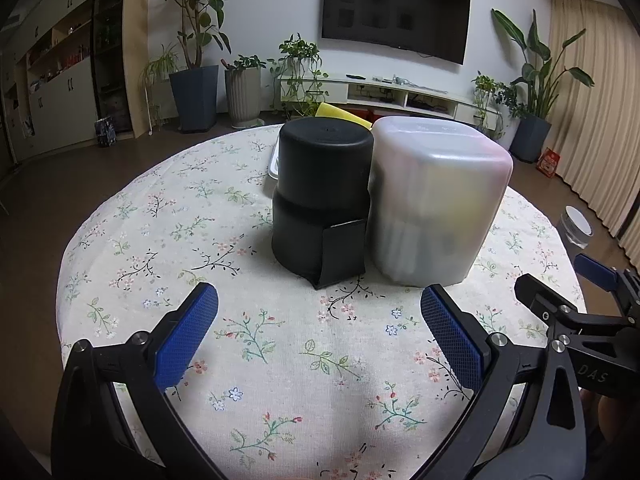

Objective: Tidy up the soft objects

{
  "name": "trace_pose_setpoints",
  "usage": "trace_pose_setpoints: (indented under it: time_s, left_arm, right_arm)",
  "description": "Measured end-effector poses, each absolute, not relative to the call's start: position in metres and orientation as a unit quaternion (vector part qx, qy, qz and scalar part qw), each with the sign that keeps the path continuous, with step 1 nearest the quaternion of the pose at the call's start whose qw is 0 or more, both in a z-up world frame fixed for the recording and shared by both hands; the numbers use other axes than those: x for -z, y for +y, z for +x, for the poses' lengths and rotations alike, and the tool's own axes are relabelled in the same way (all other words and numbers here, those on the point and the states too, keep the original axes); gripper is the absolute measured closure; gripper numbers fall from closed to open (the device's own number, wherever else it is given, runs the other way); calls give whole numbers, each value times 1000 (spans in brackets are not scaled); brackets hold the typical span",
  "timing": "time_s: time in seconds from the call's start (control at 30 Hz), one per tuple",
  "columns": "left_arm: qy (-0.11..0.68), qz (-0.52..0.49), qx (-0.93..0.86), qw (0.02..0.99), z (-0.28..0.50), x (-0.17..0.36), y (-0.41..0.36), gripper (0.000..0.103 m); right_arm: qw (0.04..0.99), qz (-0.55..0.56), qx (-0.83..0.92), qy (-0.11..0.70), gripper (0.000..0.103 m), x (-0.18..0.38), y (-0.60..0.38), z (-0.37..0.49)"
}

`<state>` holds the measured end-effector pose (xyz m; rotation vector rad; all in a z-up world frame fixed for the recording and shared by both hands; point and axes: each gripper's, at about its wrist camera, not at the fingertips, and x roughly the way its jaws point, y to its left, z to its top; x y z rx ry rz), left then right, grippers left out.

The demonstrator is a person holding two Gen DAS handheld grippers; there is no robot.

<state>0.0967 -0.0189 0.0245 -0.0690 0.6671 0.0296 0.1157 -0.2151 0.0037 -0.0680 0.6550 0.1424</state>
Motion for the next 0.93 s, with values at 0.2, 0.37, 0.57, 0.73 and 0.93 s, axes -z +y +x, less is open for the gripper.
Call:
trace_pose_setpoints:
  time_s: [0.2,0.37,0.57,0.73,0.93]
  left_arm:
    - [323,-33,-15,946,96,-25,-19,0]
    - [321,-33,-16,946,95,-26,-20,0]
    - [320,-31,-18,947,93,-28,-21,0]
    - [318,-31,-20,947,93,-28,-21,0]
    - [317,-33,-21,948,93,-29,-20,0]
  right_arm:
    - [944,-33,-70,322,0,-3,-215,114]
    - [944,-33,-70,321,0,-4,-215,116]
    - [944,-34,-70,322,0,-4,-215,116]
    - [944,-33,-70,322,0,-5,-215,116]
    - [944,-33,-70,322,0,-5,-215,116]
